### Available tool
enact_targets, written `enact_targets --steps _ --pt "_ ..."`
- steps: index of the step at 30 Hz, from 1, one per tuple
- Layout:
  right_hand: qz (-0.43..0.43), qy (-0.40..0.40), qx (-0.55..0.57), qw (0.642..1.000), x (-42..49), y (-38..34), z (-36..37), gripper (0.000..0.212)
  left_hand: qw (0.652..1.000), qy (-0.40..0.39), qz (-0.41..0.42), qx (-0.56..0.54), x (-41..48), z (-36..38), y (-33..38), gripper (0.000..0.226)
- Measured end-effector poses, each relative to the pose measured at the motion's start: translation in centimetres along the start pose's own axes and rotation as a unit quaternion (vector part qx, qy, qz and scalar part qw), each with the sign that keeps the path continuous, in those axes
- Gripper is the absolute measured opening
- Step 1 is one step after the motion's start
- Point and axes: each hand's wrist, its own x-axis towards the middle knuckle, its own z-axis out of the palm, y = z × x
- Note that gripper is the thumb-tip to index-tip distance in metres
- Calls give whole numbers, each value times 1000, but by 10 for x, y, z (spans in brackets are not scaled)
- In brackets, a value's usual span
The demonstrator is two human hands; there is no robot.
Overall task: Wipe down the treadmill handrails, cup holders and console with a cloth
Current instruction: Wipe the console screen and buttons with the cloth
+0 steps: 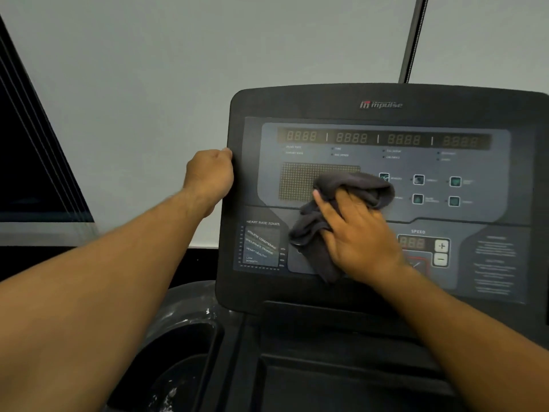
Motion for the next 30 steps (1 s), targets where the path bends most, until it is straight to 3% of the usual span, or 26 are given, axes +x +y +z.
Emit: enact_targets --steps 6,19,23,30 --pt "14 -23 1 1000 -24 20 -10 60 998 29 36 46 -3 3 -14 35" --pt "-1 -8 44 999 61 -98 11 60 999 -36 3 -2 6 -10 -22 43" --pt "-52 -21 38 998 41 -66 10 59 1000 -22 -8 0 -1 -7 -26 54" --pt "-61 -8 -6 998 -64 48 -9 59 999 11 -31 -8 -24 1 -47 65"
